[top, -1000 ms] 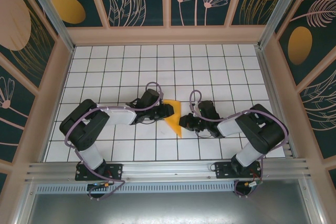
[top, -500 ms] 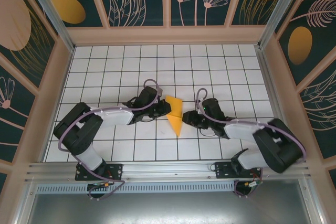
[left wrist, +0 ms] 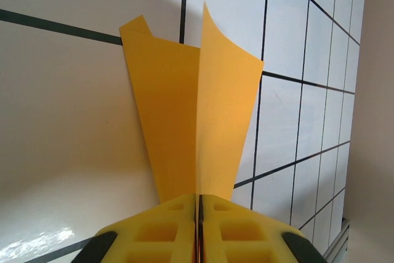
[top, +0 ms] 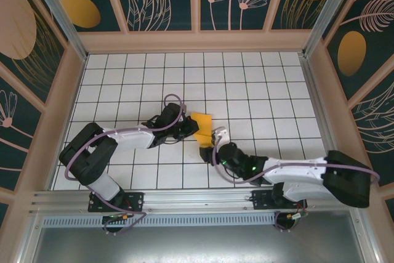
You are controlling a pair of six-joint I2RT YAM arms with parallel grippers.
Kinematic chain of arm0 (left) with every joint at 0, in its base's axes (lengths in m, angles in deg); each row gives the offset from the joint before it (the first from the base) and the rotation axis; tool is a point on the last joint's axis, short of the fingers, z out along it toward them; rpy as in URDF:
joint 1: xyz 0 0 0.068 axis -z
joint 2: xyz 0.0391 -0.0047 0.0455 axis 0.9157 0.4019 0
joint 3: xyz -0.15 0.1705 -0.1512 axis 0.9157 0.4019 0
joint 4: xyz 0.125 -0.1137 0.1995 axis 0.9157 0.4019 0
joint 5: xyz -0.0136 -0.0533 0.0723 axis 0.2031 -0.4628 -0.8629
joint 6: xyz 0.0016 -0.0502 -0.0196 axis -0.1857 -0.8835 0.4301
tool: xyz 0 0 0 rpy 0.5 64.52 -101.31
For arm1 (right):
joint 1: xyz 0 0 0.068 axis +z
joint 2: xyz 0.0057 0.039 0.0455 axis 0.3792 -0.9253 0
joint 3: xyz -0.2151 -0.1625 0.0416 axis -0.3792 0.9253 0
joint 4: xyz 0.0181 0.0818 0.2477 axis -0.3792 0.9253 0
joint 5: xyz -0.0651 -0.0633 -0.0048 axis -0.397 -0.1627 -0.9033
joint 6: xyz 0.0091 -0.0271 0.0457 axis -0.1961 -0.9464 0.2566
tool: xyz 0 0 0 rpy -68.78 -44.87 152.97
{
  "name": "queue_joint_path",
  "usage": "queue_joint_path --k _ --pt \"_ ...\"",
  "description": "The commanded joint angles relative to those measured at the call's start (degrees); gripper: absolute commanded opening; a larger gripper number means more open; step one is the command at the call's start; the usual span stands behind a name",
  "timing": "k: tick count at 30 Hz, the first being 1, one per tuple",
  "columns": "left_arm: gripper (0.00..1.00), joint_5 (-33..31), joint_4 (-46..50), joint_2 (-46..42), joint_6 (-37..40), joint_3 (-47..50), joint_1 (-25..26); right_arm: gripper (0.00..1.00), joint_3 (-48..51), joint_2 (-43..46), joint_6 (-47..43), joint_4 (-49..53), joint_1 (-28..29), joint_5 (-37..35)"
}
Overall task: Fold a paper plane with a square sheet of paper (pick it up from the middle)
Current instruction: Fold the wing for the fifth time at the center of the table.
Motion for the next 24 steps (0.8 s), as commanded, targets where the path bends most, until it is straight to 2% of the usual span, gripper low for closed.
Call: queue_joint_path --k 1,7,14,24 --pt "0.11 -0.35 -1.46 -1.11 -1.15 0.41 -0.32 0.55 -3.94 -5.9 -8.7 -1.61 3.79 -12.95" --pt "0.11 0.02 -1.42 -0.93 -0.92 0.23 -0.41 0.53 -8.22 -15.2 -10.26 0.4 6.31 -20.68" --pt "0.12 0.02 -1.5 -0.93 -0.96 0.5 -0.41 0.47 -10.41 -22.15 -12.3 1.15 6.42 -21.4" --pt "0.12 0.46 -1.24 -0.27 -0.96 0.41 -0.32 0.29 -11.9 -25.41 -12.39 0.6 6.39 -25.99"
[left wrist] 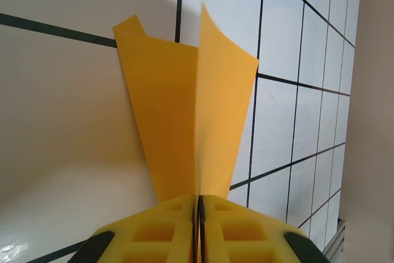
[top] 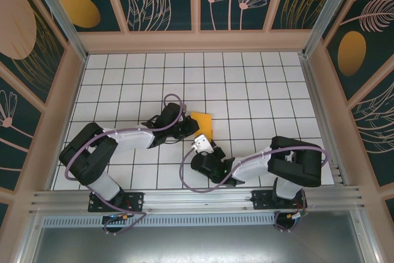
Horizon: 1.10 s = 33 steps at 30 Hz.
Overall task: Fold a paper plane with a square sheet of paper (pick it up from the middle)
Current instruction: Fold the wing for the fifth time at the center of the table.
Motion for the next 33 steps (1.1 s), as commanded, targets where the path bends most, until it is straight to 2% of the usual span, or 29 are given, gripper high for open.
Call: queue_joint_path --k 1,4,9,11,13,15,18,20,25,28,33 --pt "0.12 0.51 -0.56 -0.15 -0.61 0.34 -0.44 0.28 -1.37 -0.47 -0.01 0.2 0.46 -3.14" --pt "0.13 0.51 -0.53 0.04 -0.72 0.34 -0.44 0.25 -1.34 -0.61 -0.09 0.29 0.46 -3.3" --pt "0.14 0.4 -0.41 -0.27 -0.59 0.44 -0.31 0.12 -1.44 -1.14 0.91 0.98 0.26 -3.5" --pt "0.18 -0.25 0.36 -0.78 -0.41 0.34 -0.33 0.05 -1.38 -1.0 1.64 1.14 0.0 -3.46" --pt "0.19 -1.67 1.21 -1.74 -0.34 0.66 -0.38 0.03 -0.78 -0.09 2.97 0.89 -0.84 -1.67" --pt "0.31 -3.78 2.1 -3.39 -0.41 1.24 -0.34 0.0 0.38 1.95 5.1 0.26 -2.68 3.06" --pt "0.37 -6.84 4.32 -6.19 0.15 1.53 -0.34 0.0 2.97 5.48 5.46 -3.28 -4.46 10.07" --pt "0.5 -10.2 7.13 -8.48 0.53 1.63 -0.34 0.0 4.83 8.02 6.11 -6.02 -6.19 16.26" --pt "0.61 -17.59 11.28 -15.06 0.91 3.43 -0.39 0.0 8.9 12.2 8.3 -12.02 -10.95 28.73" --pt "0.69 -18.48 10.45 -17.67 1.17 5.06 -0.33 0.0 10.0 13.01 7.69 -14.18 -11.85 31.26" --pt "0.78 -14.47 7.51 -15.1 0.8 4.8 -0.45 0.0 9.94 11.98 6.79 -13.02 -11.83 28.78"
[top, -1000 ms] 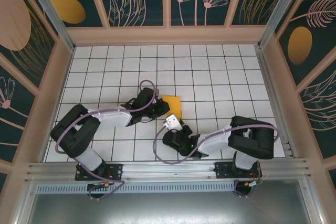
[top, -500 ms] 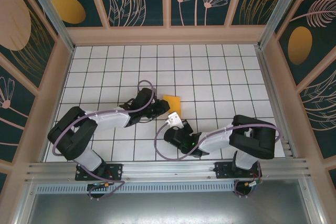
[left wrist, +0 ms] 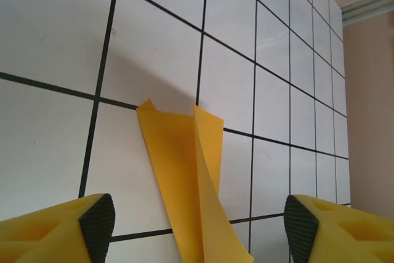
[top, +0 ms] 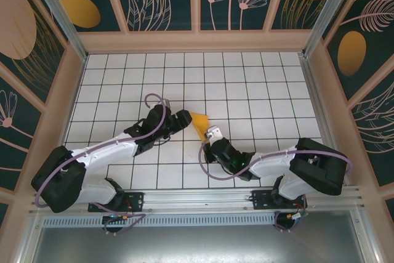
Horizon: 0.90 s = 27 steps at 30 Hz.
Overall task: Fold a paper plane with a square sheet of paper (pick it up from the middle)
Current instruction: Fold the wing for the fifth time at the center of the table.
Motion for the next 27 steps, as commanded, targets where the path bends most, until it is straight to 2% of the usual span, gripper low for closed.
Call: queue_joint_path --k 1,5,12,18,27 --pt "0.79 2.72 -2.04 2.91 0.25 -0.1 -0.43 0.0 0.8 -0.15 0.4 -2.57 -0.13 0.71" --pt "0.8 7.21 -2.5 9.64 0.68 -3.97 -0.43 0.0 1.19 -0.39 -0.46 -2.45 0.22 -1.25" --pt "0.76 8.77 -2.19 16.6 0.96 -8.3 -0.38 0.0 0.36 -3.27 -2.39 -1.12 0.99 -3.12" --pt "0.58 9.28 -0.22 19.78 1.02 -10.38 -0.39 0.0 -0.42 -5.46 -3.11 -1.6 1.95 -4.76" --pt "0.38 9.54 3.22 21.69 2.78 -12.63 -0.4 0.04 -0.43 -6.35 -4.22 -2.08 3.03 -6.78"
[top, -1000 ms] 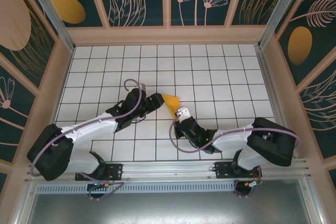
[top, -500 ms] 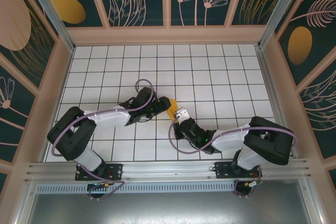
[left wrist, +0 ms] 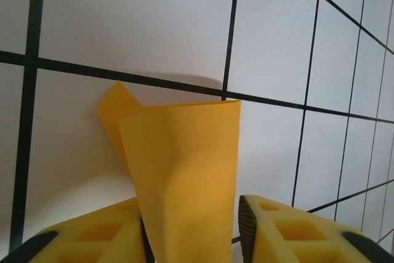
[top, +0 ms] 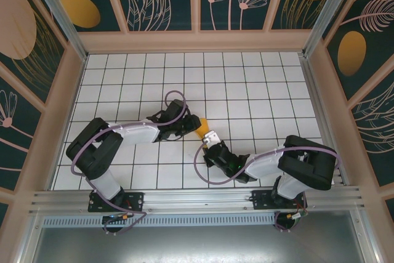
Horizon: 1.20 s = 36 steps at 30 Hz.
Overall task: Fold a paper plane with a square sheet of paper (pick it up from the middle)
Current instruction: Fold the wing for the fifth time at the center of the table.
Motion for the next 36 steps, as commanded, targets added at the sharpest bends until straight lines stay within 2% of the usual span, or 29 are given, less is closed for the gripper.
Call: queue_joint_path --k 1,9,14,21,24,33,36 --pt "0.34 0.56 2.37 1.45 1.43 -1.87 -0.43 0.05 -0.63 -0.87 -1.01 -1.37 0.62 -2.1" --pt "0.21 -0.23 4.33 1.91 1.97 -2.24 -0.46 0.12 -0.54 -1.04 -0.64 -0.76 1.13 -4.13" --pt "0.18 -0.5 4.95 1.36 2.43 -2.56 -0.41 0.17 -0.97 -1.7 -1.33 0.38 1.75 -6.06" --pt "0.16 -0.53 5.66 1.36 2.9 -3.04 -0.41 0.16 -2.29 -3.33 -1.52 1.75 2.26 -7.72" --pt "0.15 -0.75 5.75 1.36 2.92 -2.86 -0.44 0.13 -2.38 -3.48 -1.15 1.83 2.29 -8.02" --pt "0.12 -1.2 6.39 1.36 3.23 -3.2 -0.38 0.15 -2.21 -2.85 -0.44 3.29 2.43 -9.05" --pt "0.12 -1.25 6.37 1.38 3.17 -3.21 -0.34 0.11 -1.94 -2.87 -0.19 3.11 2.52 -8.88"
